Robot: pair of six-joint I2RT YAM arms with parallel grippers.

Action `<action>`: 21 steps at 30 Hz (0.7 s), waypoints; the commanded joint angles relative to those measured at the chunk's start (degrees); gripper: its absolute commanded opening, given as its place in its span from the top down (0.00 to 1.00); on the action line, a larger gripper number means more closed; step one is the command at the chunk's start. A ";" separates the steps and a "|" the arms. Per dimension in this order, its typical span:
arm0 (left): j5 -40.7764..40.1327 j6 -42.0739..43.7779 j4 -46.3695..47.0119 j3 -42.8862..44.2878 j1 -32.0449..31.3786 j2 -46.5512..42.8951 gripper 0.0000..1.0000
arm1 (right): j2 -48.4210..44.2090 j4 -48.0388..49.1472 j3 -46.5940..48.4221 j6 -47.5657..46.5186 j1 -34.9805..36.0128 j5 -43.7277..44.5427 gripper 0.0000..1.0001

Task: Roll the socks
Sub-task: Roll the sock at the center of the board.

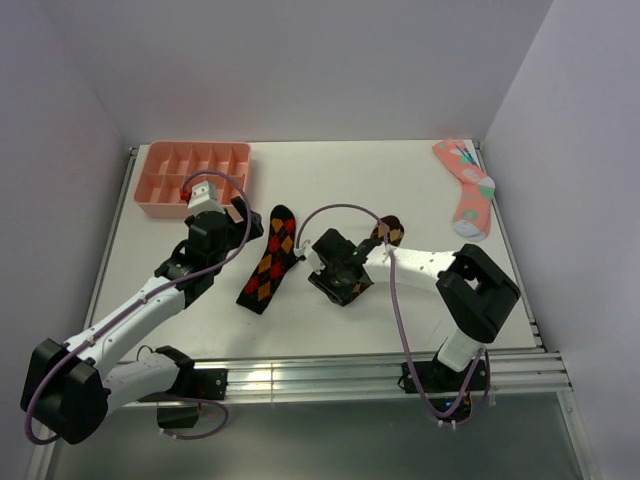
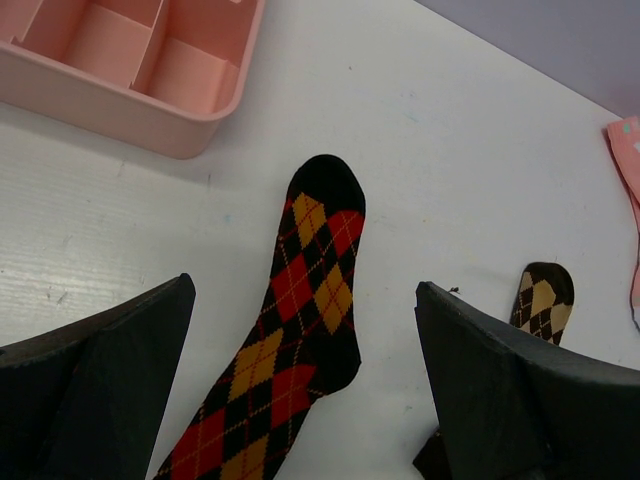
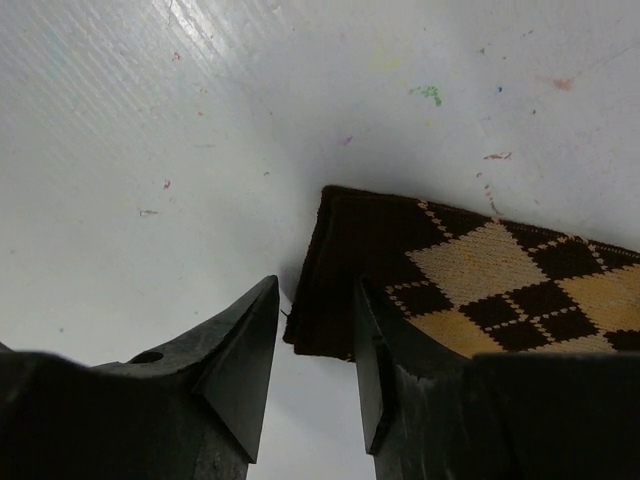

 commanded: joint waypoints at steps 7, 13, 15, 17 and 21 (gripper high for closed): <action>1.78 1.41 3.37 -0.11 1.28 -0.39 0.01 | 3.89 -1.18 3.74 0.37 0.68 4.66 0.55; 2.05 1.32 3.72 -0.11 1.54 -0.12 0.01 | 5.82 -1.71 4.36 0.54 0.77 7.11 0.68; 1.96 1.23 3.73 -0.20 1.72 -0.21 0.01 | 6.27 -1.88 4.54 0.37 0.77 7.65 0.76; 1.96 1.23 3.99 -0.46 1.72 -0.30 0.01 | 6.44 -1.89 4.71 0.10 0.68 7.47 0.81; 1.61 0.35 4.52 -1.34 1.81 -1.00 0.01 | 4.78 -0.48 5.24 -3.66 0.60 3.46 0.84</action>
